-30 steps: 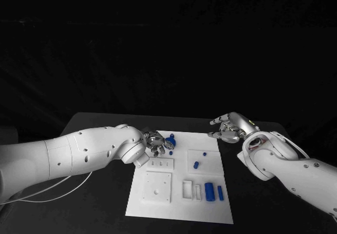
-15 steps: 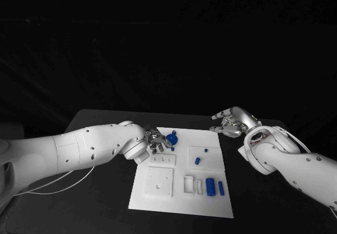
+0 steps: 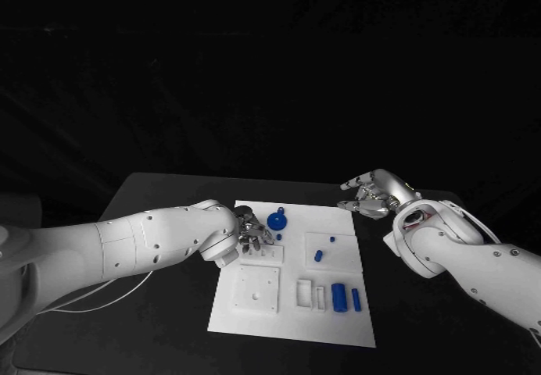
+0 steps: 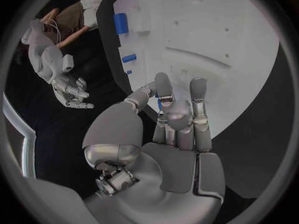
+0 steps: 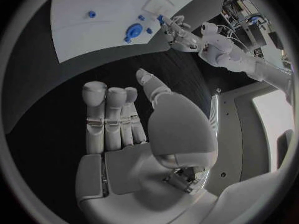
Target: Assemble the parts on the task board
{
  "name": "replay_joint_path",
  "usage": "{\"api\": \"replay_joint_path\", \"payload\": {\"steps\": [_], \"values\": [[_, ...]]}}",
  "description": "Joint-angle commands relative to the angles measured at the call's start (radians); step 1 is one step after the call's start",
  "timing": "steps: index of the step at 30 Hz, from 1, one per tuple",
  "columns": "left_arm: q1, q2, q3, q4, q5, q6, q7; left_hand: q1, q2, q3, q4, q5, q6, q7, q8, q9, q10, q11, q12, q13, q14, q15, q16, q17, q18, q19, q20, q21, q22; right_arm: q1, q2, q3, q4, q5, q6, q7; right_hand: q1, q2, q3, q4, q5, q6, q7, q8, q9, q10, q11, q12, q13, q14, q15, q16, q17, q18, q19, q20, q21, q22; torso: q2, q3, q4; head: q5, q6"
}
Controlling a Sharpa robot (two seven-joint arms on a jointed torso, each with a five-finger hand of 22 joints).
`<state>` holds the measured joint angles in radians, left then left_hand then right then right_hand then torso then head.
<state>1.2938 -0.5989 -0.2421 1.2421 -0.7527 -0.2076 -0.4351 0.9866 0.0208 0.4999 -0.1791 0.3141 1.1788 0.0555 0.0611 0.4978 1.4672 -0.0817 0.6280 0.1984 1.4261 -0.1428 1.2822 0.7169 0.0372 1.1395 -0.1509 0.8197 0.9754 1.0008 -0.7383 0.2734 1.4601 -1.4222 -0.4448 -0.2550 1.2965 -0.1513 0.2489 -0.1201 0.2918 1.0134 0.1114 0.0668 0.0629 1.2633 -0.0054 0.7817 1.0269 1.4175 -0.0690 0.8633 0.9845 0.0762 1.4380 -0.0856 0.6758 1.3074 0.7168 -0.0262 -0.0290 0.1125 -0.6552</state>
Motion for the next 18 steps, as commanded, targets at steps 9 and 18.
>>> {"api": "replay_joint_path", "payload": {"steps": [9,18], "values": [[-0.018,0.005,0.001,-0.013,-0.055,0.055,-0.012,-0.009,0.021,-0.007,0.006,-0.026,0.217,-0.111,0.006,0.544,0.049,-0.005,0.010,0.002,0.002,0.000,0.009,0.007,-0.003,0.008,0.002,-0.013,0.013,-0.001,0.003,0.001,-0.004,0.000,0.015,0.006,-0.014,-0.002,0.015,-0.005,0.022,0.007,0.000,-0.005,-0.001,-0.007,-0.001,-0.001,-0.002,-0.006,-0.002,-0.005,-0.001,0.006,0.004,-0.003,-0.003,0.079,0.002,-0.0011,-0.0040,0.002,-0.006],[-0.027,0.000,0.001,-0.023,-0.061,0.073,-0.020,-0.012,0.023,-0.006,0.004,-0.024,0.216,-0.110,0.006,0.544,0.049,-0.005,0.007,0.001,0.001,0.000,0.006,0.000,-0.003,0.011,0.002,-0.024,0.026,-0.003,0.005,0.001,-0.007,0.001,0.015,0.006,-0.018,-0.003,0.020,-0.006,0.029,0.008,0.000,-0.005,-0.001,-0.007,-0.001,0.000,-0.001,-0.006,-0.002,-0.005,-0.001,0.006,0.004,-0.003,-0.001,0.079,0.001,-0.0025,-0.0043,0.000,-0.011]]}}
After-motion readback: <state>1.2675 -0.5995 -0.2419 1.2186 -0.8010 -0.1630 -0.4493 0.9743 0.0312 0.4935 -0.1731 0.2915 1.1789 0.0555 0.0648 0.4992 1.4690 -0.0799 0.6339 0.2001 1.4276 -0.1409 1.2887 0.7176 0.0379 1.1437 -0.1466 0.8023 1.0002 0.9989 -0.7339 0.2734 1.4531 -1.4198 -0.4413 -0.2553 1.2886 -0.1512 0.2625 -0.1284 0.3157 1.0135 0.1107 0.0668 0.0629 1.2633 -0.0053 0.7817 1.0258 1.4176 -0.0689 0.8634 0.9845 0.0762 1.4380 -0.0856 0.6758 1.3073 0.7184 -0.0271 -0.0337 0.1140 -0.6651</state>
